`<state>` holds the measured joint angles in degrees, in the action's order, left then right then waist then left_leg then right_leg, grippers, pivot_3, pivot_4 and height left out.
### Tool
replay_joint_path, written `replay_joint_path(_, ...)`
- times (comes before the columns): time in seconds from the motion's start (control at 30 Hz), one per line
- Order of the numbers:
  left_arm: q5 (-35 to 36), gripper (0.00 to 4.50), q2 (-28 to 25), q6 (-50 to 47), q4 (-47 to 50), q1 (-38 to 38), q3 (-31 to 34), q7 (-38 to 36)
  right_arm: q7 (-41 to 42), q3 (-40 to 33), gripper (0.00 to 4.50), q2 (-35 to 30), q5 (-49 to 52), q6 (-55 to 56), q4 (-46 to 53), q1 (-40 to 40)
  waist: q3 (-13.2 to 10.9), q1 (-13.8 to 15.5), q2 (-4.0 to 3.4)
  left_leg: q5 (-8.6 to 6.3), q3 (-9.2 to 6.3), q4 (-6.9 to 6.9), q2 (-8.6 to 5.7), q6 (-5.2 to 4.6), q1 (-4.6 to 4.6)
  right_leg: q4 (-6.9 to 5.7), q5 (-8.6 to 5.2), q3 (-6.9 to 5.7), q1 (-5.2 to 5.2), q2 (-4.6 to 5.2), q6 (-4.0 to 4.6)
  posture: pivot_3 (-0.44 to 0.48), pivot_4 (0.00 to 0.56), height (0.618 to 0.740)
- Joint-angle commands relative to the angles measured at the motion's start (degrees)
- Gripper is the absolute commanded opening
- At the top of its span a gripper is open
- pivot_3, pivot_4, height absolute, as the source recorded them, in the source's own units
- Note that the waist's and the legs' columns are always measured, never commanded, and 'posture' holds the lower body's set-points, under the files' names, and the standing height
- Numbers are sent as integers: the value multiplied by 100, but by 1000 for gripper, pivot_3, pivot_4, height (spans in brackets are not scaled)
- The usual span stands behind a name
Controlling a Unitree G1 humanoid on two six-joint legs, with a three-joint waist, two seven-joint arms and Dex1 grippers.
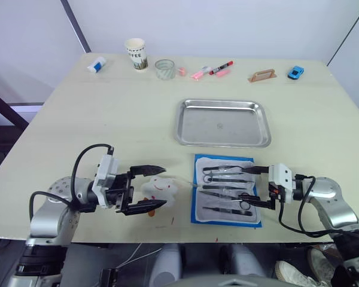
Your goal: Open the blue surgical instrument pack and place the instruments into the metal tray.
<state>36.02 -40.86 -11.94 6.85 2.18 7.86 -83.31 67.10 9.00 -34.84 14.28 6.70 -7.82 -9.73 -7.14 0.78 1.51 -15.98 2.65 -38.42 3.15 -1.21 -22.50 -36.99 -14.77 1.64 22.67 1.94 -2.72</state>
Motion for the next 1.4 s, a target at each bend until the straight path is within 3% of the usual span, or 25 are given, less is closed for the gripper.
replay_joint_path(0.03, 1, 4500, 9, 95, 7, 90, -29, -45, -47, 124, 4428, -39, -183, -353, -159, 105, 0, 1, 0, 0, 0, 0, 0, 0, 0, 0, 0, 0, 0, 0, 0, 0, 150, 740)
replay_joint_path(0.33, -10, 4500, 0, 148, -11, 87, -73, -25, 345, 262, 4428, -239, -127, -402, 21, 45, -1, 8, -2, 0, 0, 0, -1, 0, -1, 0, 0, 0, 0, 1, 0, 0, 150, 740)
replay_joint_path(1.4, -29, 4500, -19, 162, -104, 129, -126, -21, 348, 198, 4428, -266, -57, -438, -289, -5, -1, 6, -2, 0, 1, 0, -1, 0, -1, 0, 0, 0, 0, 2, 0, 0, 150, 740)
